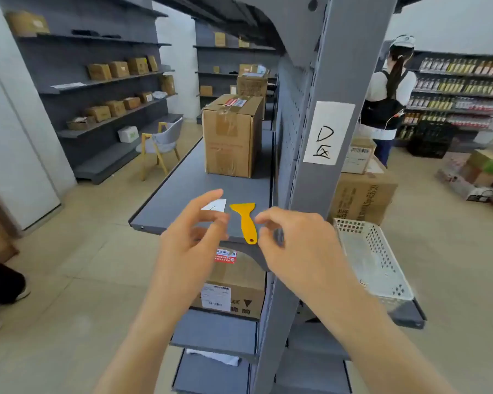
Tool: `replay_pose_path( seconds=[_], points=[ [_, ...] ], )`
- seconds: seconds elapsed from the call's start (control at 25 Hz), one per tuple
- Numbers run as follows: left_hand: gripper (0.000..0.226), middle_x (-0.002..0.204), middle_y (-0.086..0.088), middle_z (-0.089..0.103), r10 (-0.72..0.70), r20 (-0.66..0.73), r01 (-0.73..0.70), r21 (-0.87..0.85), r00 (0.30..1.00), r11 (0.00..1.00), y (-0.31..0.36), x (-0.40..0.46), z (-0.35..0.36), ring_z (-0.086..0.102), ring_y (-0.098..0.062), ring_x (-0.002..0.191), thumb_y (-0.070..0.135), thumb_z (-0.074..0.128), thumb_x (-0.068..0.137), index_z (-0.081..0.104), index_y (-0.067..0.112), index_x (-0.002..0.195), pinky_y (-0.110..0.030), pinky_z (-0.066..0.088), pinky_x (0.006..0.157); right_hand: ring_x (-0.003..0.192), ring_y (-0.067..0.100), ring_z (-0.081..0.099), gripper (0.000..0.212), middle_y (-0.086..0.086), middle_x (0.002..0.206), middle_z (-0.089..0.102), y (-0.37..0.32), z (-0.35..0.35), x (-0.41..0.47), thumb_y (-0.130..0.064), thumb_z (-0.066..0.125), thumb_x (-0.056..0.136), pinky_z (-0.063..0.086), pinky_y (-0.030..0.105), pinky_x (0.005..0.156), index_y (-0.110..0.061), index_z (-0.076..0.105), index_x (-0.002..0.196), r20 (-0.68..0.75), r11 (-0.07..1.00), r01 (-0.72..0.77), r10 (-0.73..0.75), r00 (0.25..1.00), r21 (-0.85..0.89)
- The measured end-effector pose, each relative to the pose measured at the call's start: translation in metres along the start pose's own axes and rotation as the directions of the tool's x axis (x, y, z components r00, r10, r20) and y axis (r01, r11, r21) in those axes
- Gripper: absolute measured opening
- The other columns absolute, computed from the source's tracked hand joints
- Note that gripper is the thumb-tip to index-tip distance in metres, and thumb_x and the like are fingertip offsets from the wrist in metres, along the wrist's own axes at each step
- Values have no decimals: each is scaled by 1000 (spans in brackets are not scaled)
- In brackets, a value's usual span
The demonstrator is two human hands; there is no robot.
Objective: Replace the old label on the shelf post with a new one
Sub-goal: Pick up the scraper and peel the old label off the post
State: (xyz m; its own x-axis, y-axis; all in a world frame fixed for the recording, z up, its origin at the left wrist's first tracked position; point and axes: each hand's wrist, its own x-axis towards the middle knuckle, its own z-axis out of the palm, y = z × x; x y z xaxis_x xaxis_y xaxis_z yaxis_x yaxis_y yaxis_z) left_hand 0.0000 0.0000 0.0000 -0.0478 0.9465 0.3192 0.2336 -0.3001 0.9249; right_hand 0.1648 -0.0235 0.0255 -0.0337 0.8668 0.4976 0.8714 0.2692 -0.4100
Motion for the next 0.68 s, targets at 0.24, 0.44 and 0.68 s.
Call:
replay_pose_path(
  seconds=[0.24, 0.44, 0.68],
  points=[
    [30, 89, 5, 78, -169, -47, 169, -2, 985, 986, -18, 14, 10, 73, -26, 86, 12, 61, 95, 73, 38, 104, -39, 59, 80, 104, 34, 64, 24, 13, 121, 62, 2, 58, 47, -18, 51, 101, 37, 35, 67, -8, 58, 122, 354, 938, 69, 60, 933, -340],
    [30, 89, 4, 77, -155, -28, 156, 19, 987, 988, -21, 34, 9, 74, -8, 73, 11, 60, 95, 73, 37, 104, -39, 60, 81, 109, 33, 66, 32, 13, 123, 57, 9, 84, 72, -19, 55, 100, 37, 34, 68, -4, 54, 128, 322, 915, -51, 192, 927, -400],
    [30, 88, 7, 77, -82, 75, 80, 27, 994, 996, -13, 61, 12, 75, -8, 74, 10, 60, 97, 71, 35, 110, -43, 61, 83, 116, 35, 61, 39, 15, 129, 51, 14, 87, 84, -4, 58, 94, 42, 35, 74, -3, 52, 132, 411, 902, -206, 364, 836, -379]
  ],
)
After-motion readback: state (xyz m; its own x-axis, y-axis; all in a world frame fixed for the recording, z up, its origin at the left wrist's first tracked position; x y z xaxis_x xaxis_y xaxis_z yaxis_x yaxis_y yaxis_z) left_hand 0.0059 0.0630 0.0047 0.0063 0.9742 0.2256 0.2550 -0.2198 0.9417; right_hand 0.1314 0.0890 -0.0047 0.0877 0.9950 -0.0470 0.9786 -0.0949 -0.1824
